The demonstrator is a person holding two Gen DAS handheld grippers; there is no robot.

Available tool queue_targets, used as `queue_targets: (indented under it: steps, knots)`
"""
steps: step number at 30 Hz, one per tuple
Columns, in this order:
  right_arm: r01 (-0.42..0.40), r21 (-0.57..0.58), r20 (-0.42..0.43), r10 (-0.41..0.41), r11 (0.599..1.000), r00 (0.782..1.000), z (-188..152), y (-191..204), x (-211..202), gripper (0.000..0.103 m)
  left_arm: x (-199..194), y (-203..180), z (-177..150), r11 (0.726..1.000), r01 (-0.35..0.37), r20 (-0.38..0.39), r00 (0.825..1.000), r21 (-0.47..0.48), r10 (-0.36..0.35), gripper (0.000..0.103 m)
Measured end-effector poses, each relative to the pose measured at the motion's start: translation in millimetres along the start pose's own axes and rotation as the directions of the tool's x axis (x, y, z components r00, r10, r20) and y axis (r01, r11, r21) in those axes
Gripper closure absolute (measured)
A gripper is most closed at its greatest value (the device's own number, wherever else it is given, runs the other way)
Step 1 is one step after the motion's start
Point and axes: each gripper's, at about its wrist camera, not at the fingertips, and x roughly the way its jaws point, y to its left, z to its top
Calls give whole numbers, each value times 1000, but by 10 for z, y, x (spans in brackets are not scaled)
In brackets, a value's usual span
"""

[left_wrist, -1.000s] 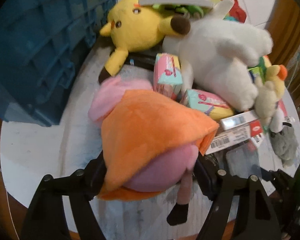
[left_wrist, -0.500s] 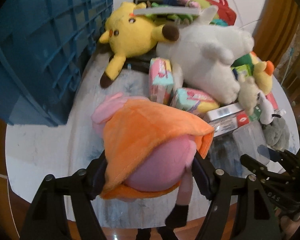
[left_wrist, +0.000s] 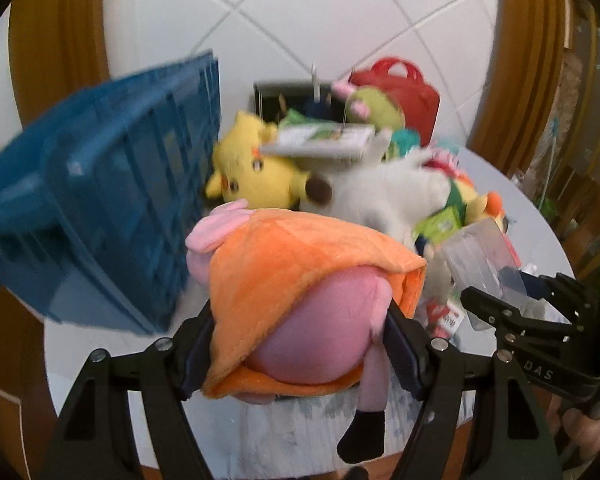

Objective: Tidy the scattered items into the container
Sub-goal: 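Carry the pig plush and floss box into the blue crate and open both tools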

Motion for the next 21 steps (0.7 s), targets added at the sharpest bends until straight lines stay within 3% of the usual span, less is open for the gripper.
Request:
queue_targets:
  steps: [11, 17, 21]
  knots:
    - [22, -30, 143, -17, 999, 990, 597, 324, -405, 42, -416, 134, 444, 999, -15, 123, 992, 44, 9, 30]
    - [10, -43, 204, -1, 999, 979, 911, 395, -541, 42, -604, 198, 735, 999, -39, 203, 979, 33, 32, 30]
    - [-20, -99, 249, 44, 995, 967, 1200, 495, -570, 42, -694, 268, 963, 996, -87, 255, 963, -1, 84, 30]
